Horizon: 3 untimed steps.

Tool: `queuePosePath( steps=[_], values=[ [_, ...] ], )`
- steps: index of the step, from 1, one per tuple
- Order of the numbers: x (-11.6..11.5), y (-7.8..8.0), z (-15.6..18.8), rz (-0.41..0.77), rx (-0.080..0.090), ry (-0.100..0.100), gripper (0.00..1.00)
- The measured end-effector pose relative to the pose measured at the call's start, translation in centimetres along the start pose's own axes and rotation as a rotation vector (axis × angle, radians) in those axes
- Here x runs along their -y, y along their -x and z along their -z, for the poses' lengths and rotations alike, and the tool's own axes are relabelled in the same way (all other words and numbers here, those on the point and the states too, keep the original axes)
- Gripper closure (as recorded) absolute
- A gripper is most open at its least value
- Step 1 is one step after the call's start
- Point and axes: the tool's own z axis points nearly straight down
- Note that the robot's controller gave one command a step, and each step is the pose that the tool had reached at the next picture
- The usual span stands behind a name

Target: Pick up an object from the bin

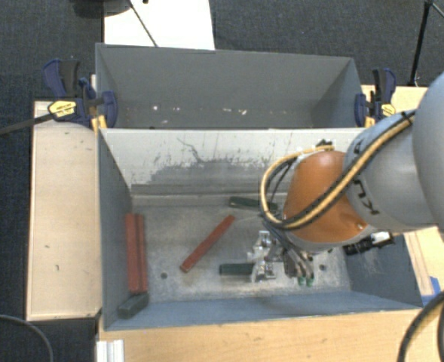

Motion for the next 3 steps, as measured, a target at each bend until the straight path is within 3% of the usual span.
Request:
queuePosePath(
  steps=[1,2,3],
  values=[
    [0.0,0.0,0.0,0.000,0.000,0.000,1.00],
    [0.9,1.6,-0.2,0.037,-0.004,0.004,1.00],
    [1.4,2.8,20.4,0.092,-0.002,0.000,1.00]
  ],
)
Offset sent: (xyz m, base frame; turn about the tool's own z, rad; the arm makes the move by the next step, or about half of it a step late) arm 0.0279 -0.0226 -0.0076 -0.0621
